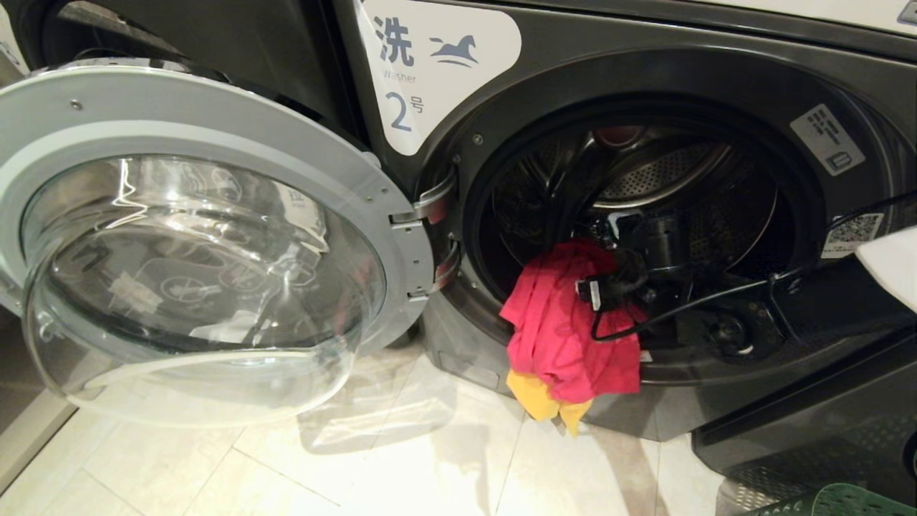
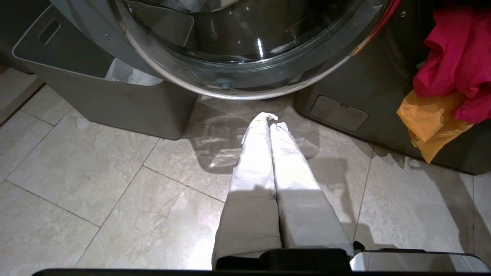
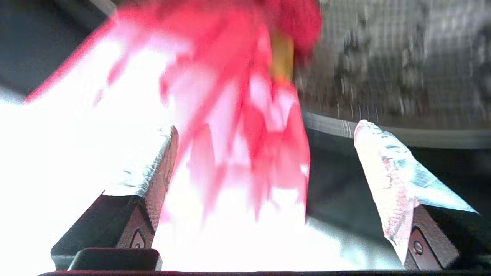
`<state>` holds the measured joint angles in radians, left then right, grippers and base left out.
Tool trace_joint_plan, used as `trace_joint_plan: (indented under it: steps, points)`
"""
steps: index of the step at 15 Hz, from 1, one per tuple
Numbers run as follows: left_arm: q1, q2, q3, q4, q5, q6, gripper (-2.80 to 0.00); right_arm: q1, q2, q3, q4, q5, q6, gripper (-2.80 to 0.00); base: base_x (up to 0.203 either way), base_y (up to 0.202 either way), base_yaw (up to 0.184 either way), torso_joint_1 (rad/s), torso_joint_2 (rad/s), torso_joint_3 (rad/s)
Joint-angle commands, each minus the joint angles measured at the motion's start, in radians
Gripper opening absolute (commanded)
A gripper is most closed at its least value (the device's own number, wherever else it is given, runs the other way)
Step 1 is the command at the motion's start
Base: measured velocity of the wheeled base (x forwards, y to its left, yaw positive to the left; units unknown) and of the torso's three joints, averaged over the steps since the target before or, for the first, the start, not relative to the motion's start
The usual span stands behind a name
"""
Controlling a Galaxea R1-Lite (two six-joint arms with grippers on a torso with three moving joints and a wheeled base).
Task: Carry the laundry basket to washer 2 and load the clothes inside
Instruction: Place the clothes into the washing machine
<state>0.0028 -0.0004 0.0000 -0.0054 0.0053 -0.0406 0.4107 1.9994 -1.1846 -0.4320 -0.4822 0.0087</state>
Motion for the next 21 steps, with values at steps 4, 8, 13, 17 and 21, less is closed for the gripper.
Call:
trace_joint_plan:
  steps: [4, 8, 13, 17, 21]
  points:
    - [0.0, 0.0, 0.0, -0.001, 0.001, -0.001, -2.8, 0.084, -0.063, 0.024, 0.217, -0.014, 0.199, 0.0, 0.0, 0.0, 0.0, 0.0, 0.0, 0.0]
    - [0.0, 0.0, 0.0, -0.001, 0.0, -0.001, -2.8, 0.117, -0.008, -0.001, 0.306, -0.015, 0.497, 0.0, 0.0, 0.0, 0.0, 0.0, 0.0, 0.0]
    - [0.0, 0.0, 0.0, -0.001, 0.001, -0.001, -2.8, 0.101, 0.163, -0.094, 0.354, -0.004, 0.638, 0.0, 0.0, 0.0, 0.0, 0.0, 0.0, 0.0]
    - [0.0, 0.0, 0.0, -0.001, 0.001, -0.001, -2.8, 0.077, 0.269, -0.239, 0.359, 0.075, 0.655, 0.0, 0.0, 0.0, 0.0, 0.0, 0.0, 0.0]
    - [0.0, 0.0, 0.0, -0.001, -0.001, -0.001, -2.8, 0.051, 0.365, -0.327, 0.374, 0.082, 0.651, 0.0, 0.0, 0.0, 0.0, 0.0, 0.0, 0.0]
